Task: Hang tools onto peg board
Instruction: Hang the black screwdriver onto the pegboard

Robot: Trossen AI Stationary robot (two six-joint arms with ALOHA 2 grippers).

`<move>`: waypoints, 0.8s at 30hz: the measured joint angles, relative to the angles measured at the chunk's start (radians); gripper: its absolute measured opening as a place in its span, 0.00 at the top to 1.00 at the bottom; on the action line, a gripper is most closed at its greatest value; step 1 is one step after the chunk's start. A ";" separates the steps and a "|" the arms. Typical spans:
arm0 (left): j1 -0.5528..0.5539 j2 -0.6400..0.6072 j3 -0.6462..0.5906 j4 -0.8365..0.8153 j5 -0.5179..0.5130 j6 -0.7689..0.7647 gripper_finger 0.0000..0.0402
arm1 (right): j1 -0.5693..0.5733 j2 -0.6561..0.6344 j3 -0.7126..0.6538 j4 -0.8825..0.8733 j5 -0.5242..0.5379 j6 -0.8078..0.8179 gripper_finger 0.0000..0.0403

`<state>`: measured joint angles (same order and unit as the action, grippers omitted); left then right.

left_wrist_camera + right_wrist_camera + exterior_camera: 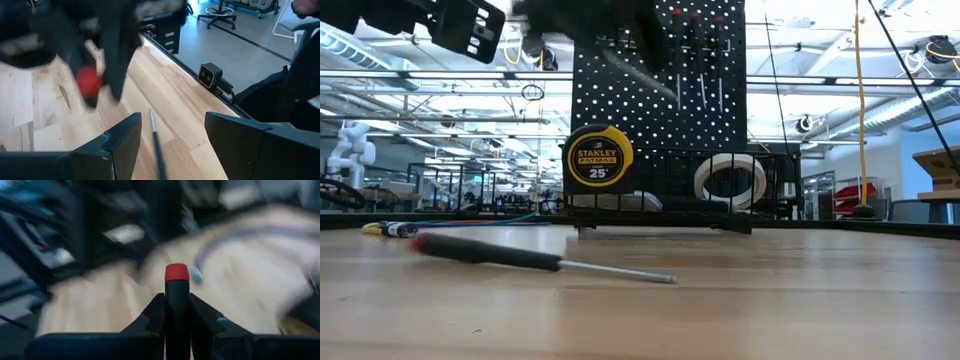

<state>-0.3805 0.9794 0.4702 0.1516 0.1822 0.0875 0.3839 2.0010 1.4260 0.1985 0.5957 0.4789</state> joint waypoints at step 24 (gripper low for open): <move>-0.251 0.810 0.096 0.688 0.228 -0.130 0.98 | -0.097 -0.129 0.002 0.073 0.107 -0.279 0.89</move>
<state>-0.6316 1.7895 0.5666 0.8395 0.4103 -0.0428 0.2874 1.8717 1.4277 0.2717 0.7022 0.1999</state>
